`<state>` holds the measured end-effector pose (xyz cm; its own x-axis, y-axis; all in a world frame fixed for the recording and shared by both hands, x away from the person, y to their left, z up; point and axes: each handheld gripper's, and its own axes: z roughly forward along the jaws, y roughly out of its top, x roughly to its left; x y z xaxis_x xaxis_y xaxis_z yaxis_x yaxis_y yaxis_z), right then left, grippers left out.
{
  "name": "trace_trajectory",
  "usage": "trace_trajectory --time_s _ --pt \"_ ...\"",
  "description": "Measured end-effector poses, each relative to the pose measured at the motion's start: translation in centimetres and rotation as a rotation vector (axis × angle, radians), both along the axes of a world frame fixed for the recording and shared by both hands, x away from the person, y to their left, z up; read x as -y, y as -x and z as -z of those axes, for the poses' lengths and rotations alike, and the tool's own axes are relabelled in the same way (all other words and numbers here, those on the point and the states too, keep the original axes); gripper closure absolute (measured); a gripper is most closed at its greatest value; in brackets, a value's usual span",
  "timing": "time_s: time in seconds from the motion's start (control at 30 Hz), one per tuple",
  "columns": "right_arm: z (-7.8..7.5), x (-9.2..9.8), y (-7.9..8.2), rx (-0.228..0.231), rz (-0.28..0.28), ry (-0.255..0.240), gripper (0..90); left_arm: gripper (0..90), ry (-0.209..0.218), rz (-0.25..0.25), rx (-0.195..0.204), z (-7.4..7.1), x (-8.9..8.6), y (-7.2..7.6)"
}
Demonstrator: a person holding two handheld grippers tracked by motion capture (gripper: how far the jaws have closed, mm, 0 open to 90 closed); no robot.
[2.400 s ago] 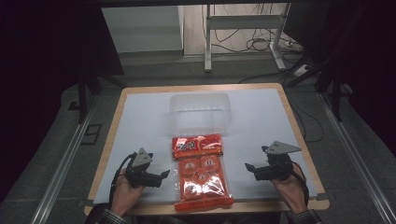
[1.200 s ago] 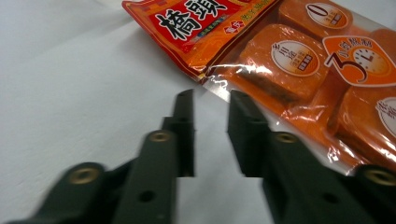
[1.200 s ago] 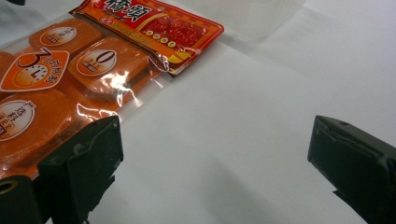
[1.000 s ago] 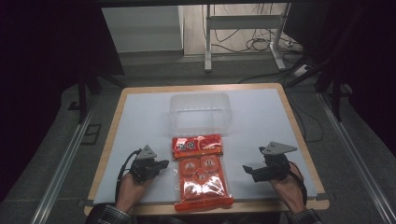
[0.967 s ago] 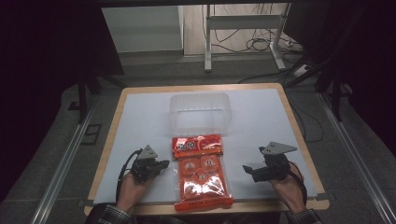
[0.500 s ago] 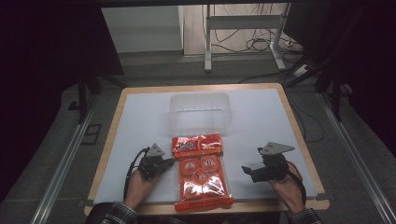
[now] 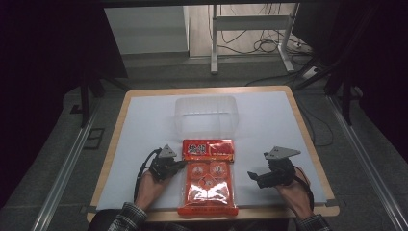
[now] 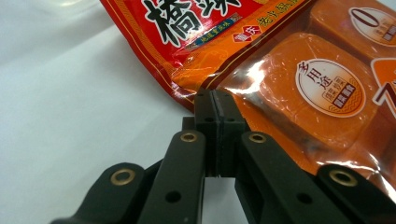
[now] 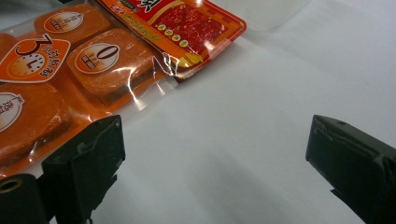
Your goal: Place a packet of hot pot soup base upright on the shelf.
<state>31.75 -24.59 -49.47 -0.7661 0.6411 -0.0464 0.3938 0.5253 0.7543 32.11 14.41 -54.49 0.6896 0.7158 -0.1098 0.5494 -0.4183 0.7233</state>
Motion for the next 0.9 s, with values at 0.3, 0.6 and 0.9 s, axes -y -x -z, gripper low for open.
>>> trace_trajectory --time_s 0.3,0.6,0.9 --pt "0.1 -0.1 -0.2 -0.007 0.003 0.006 4.7 90.0 -0.022 0.017 0.003 -0.3 1.7 -1.7" --pt "0.1 0.0 -0.3 -0.016 0.009 0.008 4.7 90.0 -0.057 0.081 0.024 -0.8 6.0 -3.1" --pt "0.1 0.2 -0.3 -0.020 0.015 0.005 4.7 90.0 -0.019 0.098 -0.007 -0.7 6.5 -3.6"
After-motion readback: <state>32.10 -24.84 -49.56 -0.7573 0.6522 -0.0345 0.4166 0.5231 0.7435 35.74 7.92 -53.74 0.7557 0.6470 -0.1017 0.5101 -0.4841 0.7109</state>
